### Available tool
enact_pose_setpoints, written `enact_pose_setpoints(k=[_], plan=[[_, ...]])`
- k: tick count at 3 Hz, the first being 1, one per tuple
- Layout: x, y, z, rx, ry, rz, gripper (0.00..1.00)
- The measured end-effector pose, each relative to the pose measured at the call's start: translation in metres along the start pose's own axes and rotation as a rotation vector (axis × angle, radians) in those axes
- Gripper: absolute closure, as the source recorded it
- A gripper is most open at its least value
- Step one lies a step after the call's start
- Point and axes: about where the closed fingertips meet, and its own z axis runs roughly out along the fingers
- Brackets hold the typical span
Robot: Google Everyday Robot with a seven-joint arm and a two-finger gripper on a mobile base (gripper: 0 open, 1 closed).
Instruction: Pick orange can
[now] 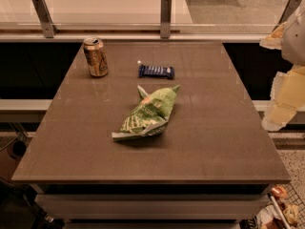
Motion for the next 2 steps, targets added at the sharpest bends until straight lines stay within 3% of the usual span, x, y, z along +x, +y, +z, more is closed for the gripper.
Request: enact_pose_setpoints(k=[1,2], plan=[[0.000,0.000,0.000,0.000,0.000,0.000,0.00],[-0.012,-0.011,0.002,0.028,-0.086,0.032,0.00]])
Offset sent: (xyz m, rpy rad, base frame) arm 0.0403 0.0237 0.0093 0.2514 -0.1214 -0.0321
